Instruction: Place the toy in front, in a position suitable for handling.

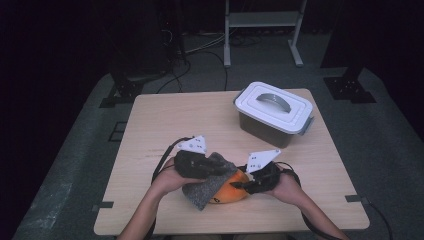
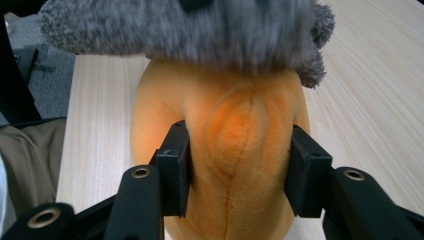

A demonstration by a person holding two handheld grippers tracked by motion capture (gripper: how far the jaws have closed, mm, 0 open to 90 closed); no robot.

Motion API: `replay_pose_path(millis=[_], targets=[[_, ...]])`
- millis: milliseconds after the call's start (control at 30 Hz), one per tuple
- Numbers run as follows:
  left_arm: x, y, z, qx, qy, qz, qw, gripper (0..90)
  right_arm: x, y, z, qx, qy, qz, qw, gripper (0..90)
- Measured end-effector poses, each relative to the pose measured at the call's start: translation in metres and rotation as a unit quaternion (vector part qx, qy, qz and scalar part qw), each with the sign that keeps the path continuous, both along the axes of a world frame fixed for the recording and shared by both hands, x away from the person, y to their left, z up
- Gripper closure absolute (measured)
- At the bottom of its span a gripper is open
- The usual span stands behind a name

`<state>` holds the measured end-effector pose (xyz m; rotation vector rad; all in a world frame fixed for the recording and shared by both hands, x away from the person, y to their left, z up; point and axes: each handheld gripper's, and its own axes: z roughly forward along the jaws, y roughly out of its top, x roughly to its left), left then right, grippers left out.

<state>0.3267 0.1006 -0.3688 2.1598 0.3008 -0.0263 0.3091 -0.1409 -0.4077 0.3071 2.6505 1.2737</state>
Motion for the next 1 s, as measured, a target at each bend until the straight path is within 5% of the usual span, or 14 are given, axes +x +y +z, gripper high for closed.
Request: replay_pose_path(millis=[333,1000], targets=[[-0.001,0.020,-0.018,-0.012,0.018,0.020,0.9996,78.0,-0.004,-0.031,-0.013,0.008,0.023,-0.007,0.9997,51.1],[-0.010,0.054,-0.043,-0.003,0.038,0.056,0.9977,77.7,-0.001,-0.033,-0.018,0.024,0.038,-0.024,0.9987,50.5]])
